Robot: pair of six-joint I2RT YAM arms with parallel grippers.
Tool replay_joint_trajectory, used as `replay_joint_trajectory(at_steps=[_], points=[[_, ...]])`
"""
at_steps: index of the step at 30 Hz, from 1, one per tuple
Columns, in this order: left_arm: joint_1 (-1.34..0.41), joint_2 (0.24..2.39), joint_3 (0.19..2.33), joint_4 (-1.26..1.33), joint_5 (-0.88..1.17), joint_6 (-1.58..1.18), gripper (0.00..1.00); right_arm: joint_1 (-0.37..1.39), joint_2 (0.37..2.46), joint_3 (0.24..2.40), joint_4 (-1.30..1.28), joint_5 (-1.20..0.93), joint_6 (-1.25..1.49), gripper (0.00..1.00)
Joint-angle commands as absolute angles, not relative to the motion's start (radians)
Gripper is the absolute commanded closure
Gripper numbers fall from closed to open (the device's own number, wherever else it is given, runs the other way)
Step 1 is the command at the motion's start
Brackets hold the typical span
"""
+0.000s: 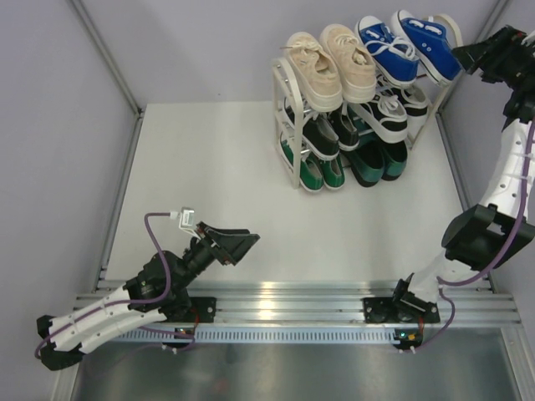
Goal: Place and organize the shoes onto the shoe shelf
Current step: Place the shoe at the shoe shelf.
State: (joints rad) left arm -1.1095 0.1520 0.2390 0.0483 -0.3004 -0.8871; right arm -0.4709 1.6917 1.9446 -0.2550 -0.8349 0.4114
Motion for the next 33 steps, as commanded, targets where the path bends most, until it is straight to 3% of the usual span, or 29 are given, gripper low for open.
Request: replay_joint_trajectory(at_steps=[1,9,11,12,14,15,19,26,33], points=[[-1.109,0.144,0.245,0.074,-0.305,-0.864,0.12,-0.442,1.719,1.979,-0.219,-0.835,0.465,0.23],[-1.109,0.147,0.258,0.064,-0.304,-0.868,0.12,-0.373,1.747,2.022,-0.284,-0.706,0.367,0.28],[-1.109,0.147,0.258,0.063,-0.305,-0.87,0.13,-0.359,1.756,2.043,-0.305,-0.692,0.341,0.38],[-1.109,0.146,0.258,0.063,-0.307,-0.87,0.12,-0.353,1.767,2.065,-0.317,-0.687,0.33,0.5],[-1.109,0.149,0.261,0.063,-0.308,-0.87,0.12,-0.342,1.772,2.077,-0.334,-0.663,0.281,0.64],[-1.109,0.15,0.261,0.063,-0.307,-0.87,0.12,-0.331,1.767,2.079,-0.333,-0.651,0.261,0.77],[-1.109,0.15,0.265,0.06,-0.304,-0.87,0.12,-0.305,1.723,2.034,-0.281,-0.58,0.152,0.99],[-1.109,0.163,0.276,0.057,-0.31,-0.867,0.12,-0.197,1.557,1.791,-0.037,-0.381,-0.199,1.0],[-1.109,0.193,0.293,0.057,-0.302,-0.865,0.12,-0.081,1.463,1.6,0.176,-0.31,-0.354,1.0]])
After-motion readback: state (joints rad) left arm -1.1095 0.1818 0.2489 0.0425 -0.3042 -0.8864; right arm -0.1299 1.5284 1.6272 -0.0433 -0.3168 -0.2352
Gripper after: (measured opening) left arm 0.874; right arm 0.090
